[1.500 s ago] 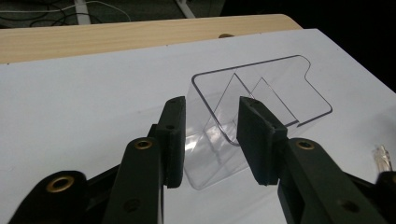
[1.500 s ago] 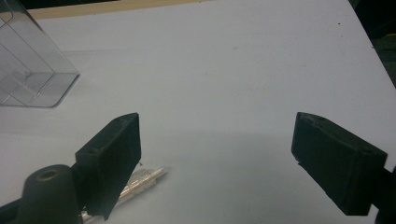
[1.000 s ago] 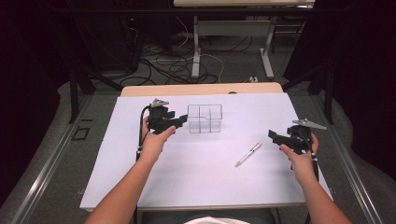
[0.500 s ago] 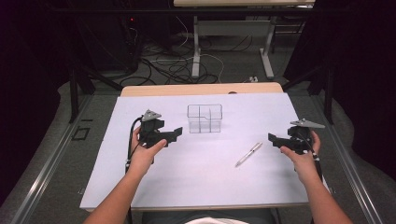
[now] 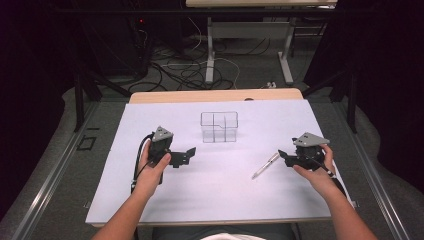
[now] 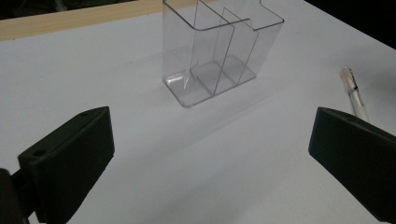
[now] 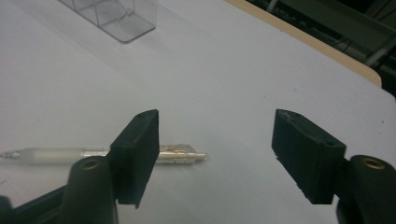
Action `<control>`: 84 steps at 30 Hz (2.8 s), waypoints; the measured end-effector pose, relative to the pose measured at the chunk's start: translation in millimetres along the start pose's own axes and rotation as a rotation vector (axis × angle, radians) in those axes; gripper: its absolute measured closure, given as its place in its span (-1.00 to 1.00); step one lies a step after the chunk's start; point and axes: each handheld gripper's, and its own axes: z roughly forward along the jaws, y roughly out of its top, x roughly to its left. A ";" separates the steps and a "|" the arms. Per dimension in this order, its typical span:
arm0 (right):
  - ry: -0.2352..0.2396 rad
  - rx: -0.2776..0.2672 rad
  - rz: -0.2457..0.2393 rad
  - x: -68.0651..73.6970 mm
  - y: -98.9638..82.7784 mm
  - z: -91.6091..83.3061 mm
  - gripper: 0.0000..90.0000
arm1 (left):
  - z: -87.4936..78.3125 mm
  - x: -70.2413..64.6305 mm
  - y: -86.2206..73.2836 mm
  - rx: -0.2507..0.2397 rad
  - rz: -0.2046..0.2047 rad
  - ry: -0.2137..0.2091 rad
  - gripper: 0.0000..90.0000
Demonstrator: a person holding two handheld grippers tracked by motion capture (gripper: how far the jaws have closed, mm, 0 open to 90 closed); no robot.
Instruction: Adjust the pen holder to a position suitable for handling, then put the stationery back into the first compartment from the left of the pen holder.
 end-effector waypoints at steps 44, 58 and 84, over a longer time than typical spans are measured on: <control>0.182 0.138 -0.820 46.2 39.0 18.5 -0.11 | 1.6 14.3 -17.7 0.006 0.022 0.033 -1.00; 0.338 0.271 -1.193 58.5 47.7 23.0 -0.17 | 2.1 15.8 -17.9 0.006 0.018 0.034 -1.00; 0.412 0.320 -1.279 59.6 62.6 35.5 0.34 | 3.0 18.3 -19.6 0.004 -0.011 0.037 -1.00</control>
